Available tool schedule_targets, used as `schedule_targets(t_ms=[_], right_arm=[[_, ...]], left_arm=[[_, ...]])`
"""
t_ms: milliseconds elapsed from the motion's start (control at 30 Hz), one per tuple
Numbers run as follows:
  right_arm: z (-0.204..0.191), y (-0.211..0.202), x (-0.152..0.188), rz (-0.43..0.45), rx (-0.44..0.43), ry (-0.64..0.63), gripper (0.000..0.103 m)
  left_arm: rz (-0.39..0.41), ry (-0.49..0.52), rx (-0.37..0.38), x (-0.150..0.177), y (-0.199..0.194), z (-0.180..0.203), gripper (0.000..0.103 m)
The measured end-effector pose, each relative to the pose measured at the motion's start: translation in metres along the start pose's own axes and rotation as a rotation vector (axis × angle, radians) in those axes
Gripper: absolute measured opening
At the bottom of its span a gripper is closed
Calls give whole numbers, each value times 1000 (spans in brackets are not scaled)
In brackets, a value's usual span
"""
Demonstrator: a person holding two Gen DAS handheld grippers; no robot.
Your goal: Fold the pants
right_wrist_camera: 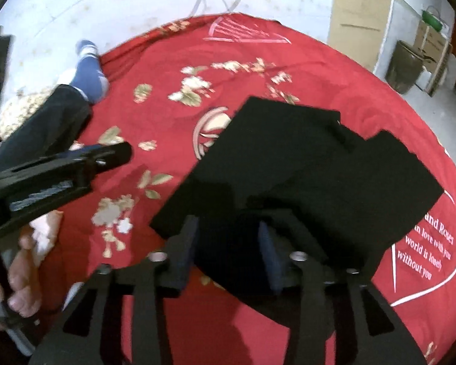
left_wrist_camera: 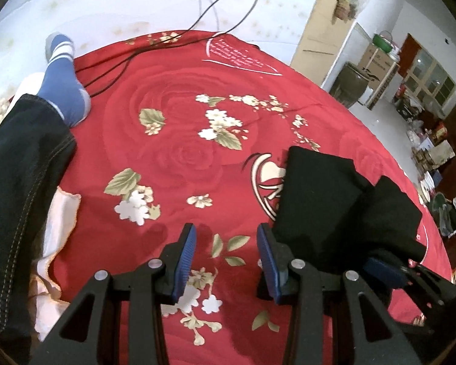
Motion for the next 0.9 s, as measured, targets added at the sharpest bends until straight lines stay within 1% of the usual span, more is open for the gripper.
schedule_targets(t_ms=[67,100,133,167,200,233,267,300,333,367,400,433,500,533,567,600,667,767,800,833,867,900], right_arm=[[-4,-7,-1,-2,-28,7,59],[-4,-12,0,-4,-52,15,59],[-4,-18,2,-2,-102,34,60],[-2,-24,5,-3,-142,65,64],[0,-26,8,-14,-160,87,65],[4,-28,13,-34,-182,121,66],[10,-33,17,-39,-225,178,66],[18,-39,18,-17,-254,231,66],[32,-49,18,33,-269,309,66],[54,-59,20,87,-253,405,66],[73,-64,23,119,-237,481,66],[102,-65,28,142,-209,592,66],[134,-56,36,122,-187,713,66],[150,-46,40,109,-196,779,66],[158,-40,42,102,-197,810,66],[162,-35,39,100,-203,816,66],[162,-22,29,105,-238,789,66],[168,-3,19,84,-242,798,66],[171,-1,15,81,-224,804,65],[172,-3,10,98,-216,803,55],[169,-12,0,134,-205,778,44],[163,-22,-10,164,-204,742,41]], left_arm=[[-2,-9,1,-1,1,-2,44],[0,-8,1,-1,1,-2,44],[2,-3,3,-1,1,0,44],[3,4,7,-2,1,1,44],[3,11,11,-1,1,3,44],[3,18,14,-1,1,5,44],[3,23,18,0,0,6,44],[5,29,21,0,-1,6,44],[7,31,20,0,-2,7,44],[8,30,20,0,-2,7,44],[7,27,23,-1,-2,7,44],[7,27,29,-1,-2,8,44],[9,41,45,0,-3,14,44],[13,55,54,0,-3,18,44],[17,68,61,1,-5,22,44],[20,82,69,2,-5,26,44],[20,99,77,3,-5,31,44],[11,104,77,4,-3,32,44],[10,101,75,4,-3,31,44],[9,97,73,4,-3,30,44],[10,91,74,3,-2,29,44],[10,85,78,3,-2,29,44]])
Point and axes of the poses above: each gripper's, at about its wrist camera, not at the fingertips, and y roughly the way its jaws point, z to its right, x to its underside, the point moved 7 cm from there along y, roughly the way its jaws point, and after that the axes turned 3 degrees about y, right-handed, at the moved point
